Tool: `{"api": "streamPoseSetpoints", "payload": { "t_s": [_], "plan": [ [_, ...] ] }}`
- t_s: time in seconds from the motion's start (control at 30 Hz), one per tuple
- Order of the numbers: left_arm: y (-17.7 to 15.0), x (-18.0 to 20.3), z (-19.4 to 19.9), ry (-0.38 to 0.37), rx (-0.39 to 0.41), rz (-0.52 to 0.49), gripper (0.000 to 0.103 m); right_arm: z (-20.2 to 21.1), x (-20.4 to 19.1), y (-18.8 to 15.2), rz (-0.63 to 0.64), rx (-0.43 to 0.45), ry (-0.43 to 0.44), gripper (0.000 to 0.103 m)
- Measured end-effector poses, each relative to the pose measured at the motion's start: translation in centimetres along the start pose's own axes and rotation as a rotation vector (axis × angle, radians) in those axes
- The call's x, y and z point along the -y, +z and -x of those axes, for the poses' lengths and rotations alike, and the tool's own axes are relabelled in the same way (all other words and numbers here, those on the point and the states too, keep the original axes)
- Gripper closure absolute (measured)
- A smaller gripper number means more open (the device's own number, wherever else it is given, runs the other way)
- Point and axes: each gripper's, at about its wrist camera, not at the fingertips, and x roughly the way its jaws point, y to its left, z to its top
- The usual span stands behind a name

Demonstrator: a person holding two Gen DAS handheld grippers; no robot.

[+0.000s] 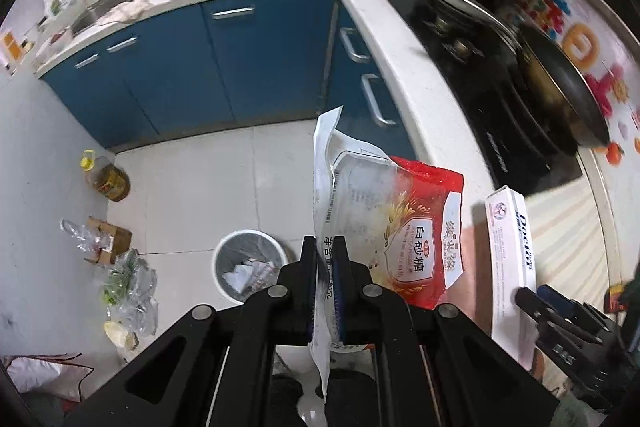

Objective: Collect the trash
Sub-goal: 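Grasp the red sugar bag with the left tool while the right tool grasps the white toothpaste box, then carry both items over the bin and open both tools to drop them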

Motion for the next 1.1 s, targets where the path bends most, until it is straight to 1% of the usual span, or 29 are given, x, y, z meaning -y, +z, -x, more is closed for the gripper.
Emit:
{"api": "streamPoseSetpoints", "payload": {
  "t_s": [0.07,0.13,0.17,0.2,0.27,0.33,0.43,0.47,0.5,0.53,0.57,0.6,0.67,0.7,0.73,0.77,0.83,0.87,0.9,0.93,0.97,1.07,1.1],
  "plan": [
    [0.4,-2.1,0.3,0.027,0.01,0.025,0.099,0.4,-1.9,0.2,0.02,0.002,0.047,0.057],
    [0.6,-4.5,0.2,0.067,0.014,0.053,0.098,-0.1,-4.7,0.4,0.046,-0.014,0.118,0.057],
    [0.5,-5.7,0.1,0.086,0.011,0.067,0.098,-0.5,-5.8,0.4,0.055,-0.025,0.138,0.057],
    [0.4,-7.4,-0.4,0.117,0.001,0.084,0.098,-1.5,-7.5,0.7,0.075,-0.046,0.168,0.057],
    [0.1,-10.2,-2.0,0.155,-0.024,0.12,0.098,-3.7,-9.9,1.0,0.109,-0.082,0.203,0.057],
    [-0.6,-12.7,-4.6,0.193,-0.064,0.144,0.098,-8.0,-13.0,0.3,0.147,-0.142,0.223,0.057],
    [-2.4,-16.5,-10.6,0.235,-0.144,0.18,0.098,-15.6,-16.0,-1.0,0.149,-0.261,0.249,0.057],
    [-3.2,-17.7,-13.2,0.249,-0.174,0.188,0.098,-18.3,-16.8,-1.5,0.151,-0.3,0.253,0.057],
    [-4.0,-18.8,-16.1,0.265,-0.205,0.193,0.098,-20.2,-17.3,-1.8,0.148,-0.323,0.254,0.057],
    [-4.6,-19.7,-18.5,0.277,-0.23,0.196,0.098,-23.9,-17.9,-2.4,0.136,-0.367,0.257,0.057],
    [-5.3,-20.6,-21.1,0.281,-0.26,0.2,0.098,-26.8,-18.4,-2.8,0.136,-0.402,0.259,0.057],
    [-6.3,-21.8,-24.9,0.289,-0.298,0.2,0.098,-29.7,-18.8,-3.3,0.131,-0.429,0.254,0.057],
    [-7.8,-23.4,-29.9,0.3,-0.344,0.2,0.098,-35.8,-19.5,-4.3,0.128,-0.491,0.25,0.057],
    [-8.5,-24.3,-32.8,0.306,-0.368,0.197,0.098,-38.0,-19.6,-4.5,0.122,-0.511,0.244,0.057],
    [-9.1,-25.0,-35.5,0.316,-0.385,0.19,0.098,-41.9,-19.8,-5.3,0.109,-0.554,0.239,0.057],
    [-9.7,-25.7,-38.1,0.323,-0.403,0.181,0.098,-43.8,-19.8,-5.8,0.104,-0.573,0.235,0.057],
    [-10.5,-26.8,-41.9,0.331,-0.427,0.169,0.098,-49.6,-20.2,-7.1,0.117,-0.617,0.204,0.057],
    [-10.9,-27.4,-43.8,0.338,-0.437,0.161,0.098,-51.7,-20.5,-7.6,0.126,-0.635,0.194,0.057],
    [-11.1,-27.8,-44.9,0.338,-0.444,0.156,0.097,-53.6,-20.7,-8.0,0.134,-0.65,0.182,0.057],
    [-11.2,-28.1,-46.2,0.334,-0.455,0.149,0.091,-55.0,-21.1,-8.4,0.147,-0.663,0.174,0.057],
    [-11.3,-28.4,-47.2,0.324,-0.458,0.146,0.091,-56.6,-21.5,-9.0,0.166,-0.673,0.162,0.057],
    [-11.0,-28.5,-48.0,0.318,-0.45,0.133,0.088,-59.4,-22.8,-9.9,0.201,-0.705,0.141,0.056],
    [-10.9,-28.7,-47.8,0.306,-0.446,0.139,0.082,-59.6,-23.7,-9.8,0.206,-0.707,0.132,0.056]
  ]
}}
